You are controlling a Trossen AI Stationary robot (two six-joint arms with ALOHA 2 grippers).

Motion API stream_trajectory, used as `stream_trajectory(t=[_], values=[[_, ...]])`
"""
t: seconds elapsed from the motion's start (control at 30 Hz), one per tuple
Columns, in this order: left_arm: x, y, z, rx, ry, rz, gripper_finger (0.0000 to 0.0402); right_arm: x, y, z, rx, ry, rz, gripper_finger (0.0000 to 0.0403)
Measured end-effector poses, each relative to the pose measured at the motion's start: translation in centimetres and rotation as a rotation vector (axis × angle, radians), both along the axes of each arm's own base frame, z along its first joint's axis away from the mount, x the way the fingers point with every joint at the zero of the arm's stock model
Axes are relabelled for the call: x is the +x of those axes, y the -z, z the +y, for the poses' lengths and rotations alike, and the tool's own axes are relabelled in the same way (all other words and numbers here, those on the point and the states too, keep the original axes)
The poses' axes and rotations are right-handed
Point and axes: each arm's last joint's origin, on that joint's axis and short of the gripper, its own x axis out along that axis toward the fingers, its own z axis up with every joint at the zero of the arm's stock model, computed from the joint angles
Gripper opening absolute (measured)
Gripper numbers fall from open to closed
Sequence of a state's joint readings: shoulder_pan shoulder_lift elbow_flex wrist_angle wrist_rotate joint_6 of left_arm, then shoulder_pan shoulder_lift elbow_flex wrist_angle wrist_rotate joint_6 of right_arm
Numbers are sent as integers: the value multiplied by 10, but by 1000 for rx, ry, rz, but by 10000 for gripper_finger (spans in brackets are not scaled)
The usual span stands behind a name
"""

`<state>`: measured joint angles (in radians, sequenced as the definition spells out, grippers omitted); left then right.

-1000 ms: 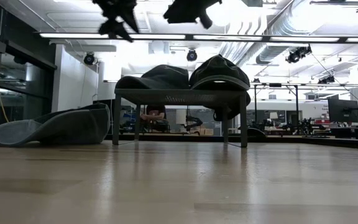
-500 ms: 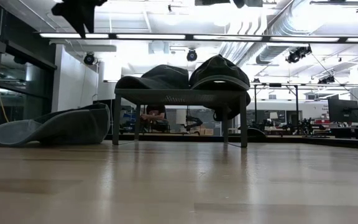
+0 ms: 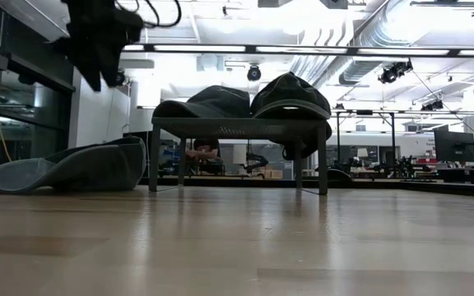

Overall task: Pick & Place hat
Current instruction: Stack the gray cap on top of the gray cap on the shelf

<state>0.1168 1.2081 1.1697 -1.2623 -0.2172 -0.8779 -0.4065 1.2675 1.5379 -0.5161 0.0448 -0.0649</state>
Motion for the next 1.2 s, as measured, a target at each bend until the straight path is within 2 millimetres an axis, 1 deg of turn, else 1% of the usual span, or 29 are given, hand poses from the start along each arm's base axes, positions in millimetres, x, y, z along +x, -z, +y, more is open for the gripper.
stream_trajectory(t=[0.13, 0.27, 0.43, 0.57, 0.87, 0.97, 1.13, 1.2], values=[[5, 21, -2, -23, -70, 1, 195, -5, 3, 2, -5, -8, 58, 99], [11, 38, -2, -45, -82, 11, 200, -7, 9, 3, -2, -6, 123, 99], [22, 51, 0, -13, -86, 65, 228, -11, 10, 4, -10, -11, 160, 99], [31, 63, 3, 46, -96, 132, 248, -13, 9, 5, -13, -11, 158, 99], [45, 85, 9, 120, -114, 213, 254, -21, 4, 9, -16, -10, 139, 99], [46, 94, 13, 99, -127, 213, 254, -21, 4, 9, -15, -11, 136, 99], [39, 111, 15, 60, -143, 238, 254, -21, 4, 9, -15, -10, 136, 99], [38, 115, 15, 34, -141, 236, 248, -21, 4, 9, -18, -11, 138, 99]])
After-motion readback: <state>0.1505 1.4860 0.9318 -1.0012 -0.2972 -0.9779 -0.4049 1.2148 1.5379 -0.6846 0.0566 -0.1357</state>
